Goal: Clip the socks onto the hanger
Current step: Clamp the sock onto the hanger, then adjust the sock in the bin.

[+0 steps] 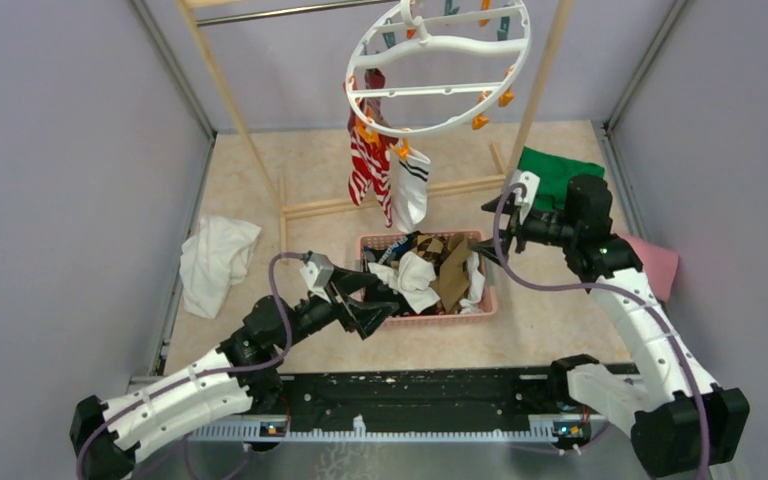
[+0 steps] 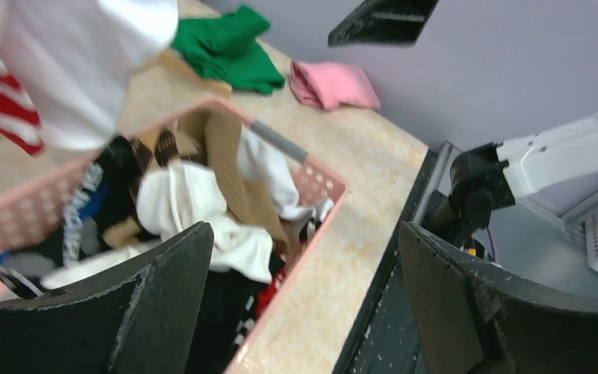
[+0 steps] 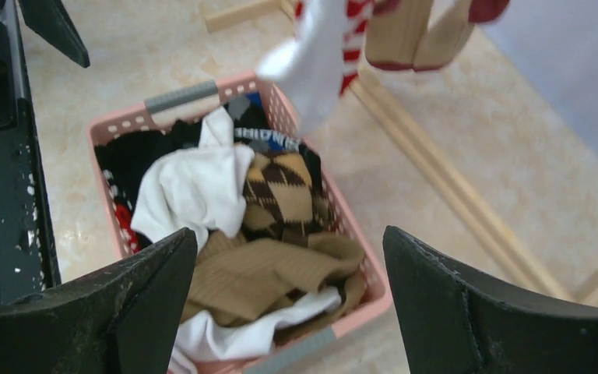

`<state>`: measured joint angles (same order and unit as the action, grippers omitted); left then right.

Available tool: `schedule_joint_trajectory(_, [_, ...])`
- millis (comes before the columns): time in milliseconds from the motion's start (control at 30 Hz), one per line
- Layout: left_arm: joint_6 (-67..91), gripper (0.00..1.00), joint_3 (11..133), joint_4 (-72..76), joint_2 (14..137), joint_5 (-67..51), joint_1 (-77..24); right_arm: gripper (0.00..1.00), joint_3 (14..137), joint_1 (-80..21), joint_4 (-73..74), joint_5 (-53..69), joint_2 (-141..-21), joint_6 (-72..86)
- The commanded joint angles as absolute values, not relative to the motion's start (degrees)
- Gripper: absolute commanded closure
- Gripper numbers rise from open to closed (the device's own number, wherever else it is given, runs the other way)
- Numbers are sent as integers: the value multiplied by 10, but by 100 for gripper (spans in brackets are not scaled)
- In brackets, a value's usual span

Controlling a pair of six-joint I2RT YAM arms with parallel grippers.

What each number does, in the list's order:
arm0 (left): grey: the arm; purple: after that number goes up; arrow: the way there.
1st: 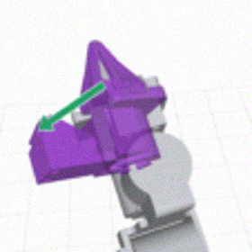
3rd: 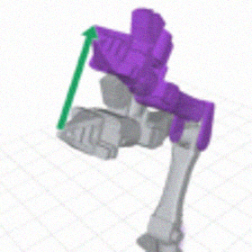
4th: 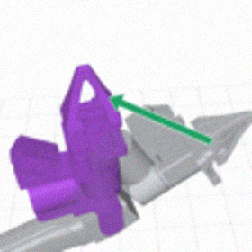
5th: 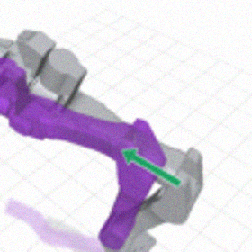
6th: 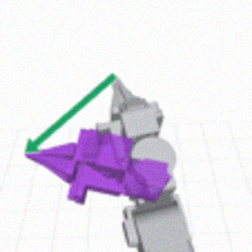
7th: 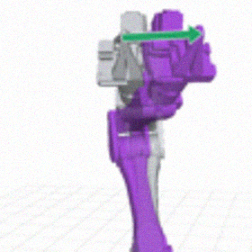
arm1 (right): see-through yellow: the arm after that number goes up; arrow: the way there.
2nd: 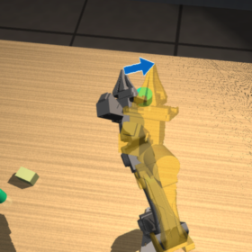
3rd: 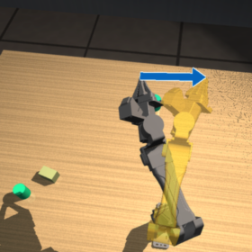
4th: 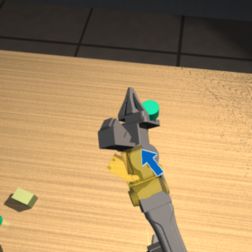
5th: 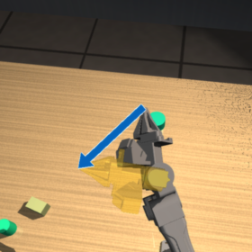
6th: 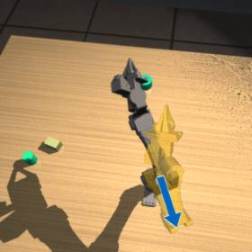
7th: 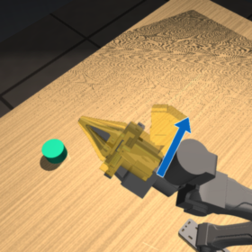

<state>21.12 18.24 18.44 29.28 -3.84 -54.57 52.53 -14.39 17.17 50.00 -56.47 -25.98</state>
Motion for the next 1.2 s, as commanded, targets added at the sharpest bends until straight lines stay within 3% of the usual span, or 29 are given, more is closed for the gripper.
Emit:
schedule_joint_trajectory(0, [281,7,96,320,296,-55,-546,12,470,-43,141,642,-542,-264])
schedule_joint_trajectory(200, [327,9,66,338,327,30,-546,11,419,54,150,663,-514,-322])
schedule_joint_trajectory(467, [379,34,135,307,440,131,-545,11,399,59,137,627,-514,-341])
schedule_joint_trajectory(667, [435,42,267,165,593,208,-545,11,402,59,146,613,-518,-351])
schedule_joint_trajectory(1000, [373,51,405,122,781,143,-545,11,441,59,217,623,-543,-382])
schedule_joint_trajectory(1067, [346,63,419,121,794,126,-545,11,447,59,228,626,-550,-387])
schedule_joint_trajectory(1167, [287,91,416,158,779,70,-545,11,453,59,238,631,-551,-389])
